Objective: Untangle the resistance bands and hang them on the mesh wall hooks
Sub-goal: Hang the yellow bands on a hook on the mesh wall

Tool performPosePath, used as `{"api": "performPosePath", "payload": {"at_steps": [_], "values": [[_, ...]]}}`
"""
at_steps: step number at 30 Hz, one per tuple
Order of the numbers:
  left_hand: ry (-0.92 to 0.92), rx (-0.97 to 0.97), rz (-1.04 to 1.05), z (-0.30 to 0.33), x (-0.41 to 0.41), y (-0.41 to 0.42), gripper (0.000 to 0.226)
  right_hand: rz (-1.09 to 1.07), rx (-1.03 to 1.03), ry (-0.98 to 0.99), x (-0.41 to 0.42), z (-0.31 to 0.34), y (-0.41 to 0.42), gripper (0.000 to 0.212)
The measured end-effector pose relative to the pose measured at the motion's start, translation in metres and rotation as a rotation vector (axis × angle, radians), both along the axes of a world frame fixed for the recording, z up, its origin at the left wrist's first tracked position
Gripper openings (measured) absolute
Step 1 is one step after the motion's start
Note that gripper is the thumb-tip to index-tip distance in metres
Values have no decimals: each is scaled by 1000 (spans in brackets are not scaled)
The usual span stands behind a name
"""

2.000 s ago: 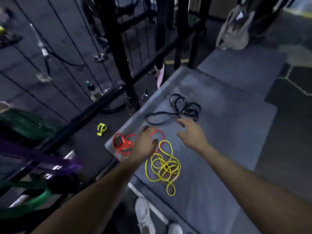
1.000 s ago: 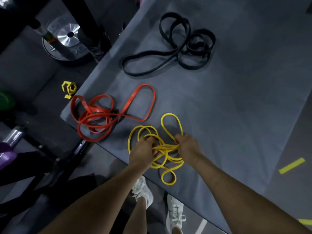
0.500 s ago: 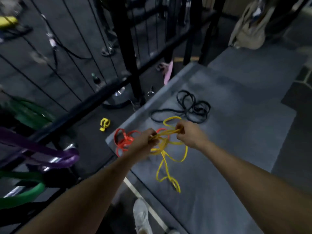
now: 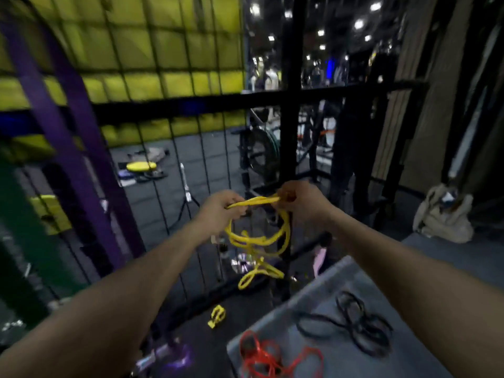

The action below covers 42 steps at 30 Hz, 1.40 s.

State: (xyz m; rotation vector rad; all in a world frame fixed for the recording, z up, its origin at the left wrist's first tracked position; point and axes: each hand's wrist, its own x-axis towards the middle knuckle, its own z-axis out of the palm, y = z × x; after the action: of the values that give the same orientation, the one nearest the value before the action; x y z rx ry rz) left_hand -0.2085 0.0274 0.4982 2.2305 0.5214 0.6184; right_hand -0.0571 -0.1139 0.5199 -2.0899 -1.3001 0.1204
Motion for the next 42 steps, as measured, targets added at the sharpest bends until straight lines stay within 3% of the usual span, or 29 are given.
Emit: {"api": "performPosePath", "payload": {"at_steps": [6, 8, 14, 17, 22, 33, 36, 42], "values": [[-148, 17, 23, 97, -23, 48, 26, 58, 195, -187, -17, 98, 57, 25], [-212, -19, 50, 120, -26, 59, 20, 52, 276, -183, -19, 121, 74, 23], [-294, -29, 132, 176, -44, 86, 8, 149, 440, 12, -37, 163, 121, 24], [-395, 10, 177, 199, -54, 103, 8, 258, 560, 278, -45, 177, 144, 26], [-577, -66, 174, 241, -69, 124, 12, 386, 647, 467, -52, 210, 173, 12], [-553, 450, 531, 296, -67, 161, 3, 539, 554, 361, -44, 265, 238, 10], [-563, 492, 572, 304, -68, 165, 2, 609, 522, 318, -52, 274, 248, 26], [-498, 550, 590, 311, -66, 170, 9, 558, 593, 244, -70, 294, 279, 21]]}}
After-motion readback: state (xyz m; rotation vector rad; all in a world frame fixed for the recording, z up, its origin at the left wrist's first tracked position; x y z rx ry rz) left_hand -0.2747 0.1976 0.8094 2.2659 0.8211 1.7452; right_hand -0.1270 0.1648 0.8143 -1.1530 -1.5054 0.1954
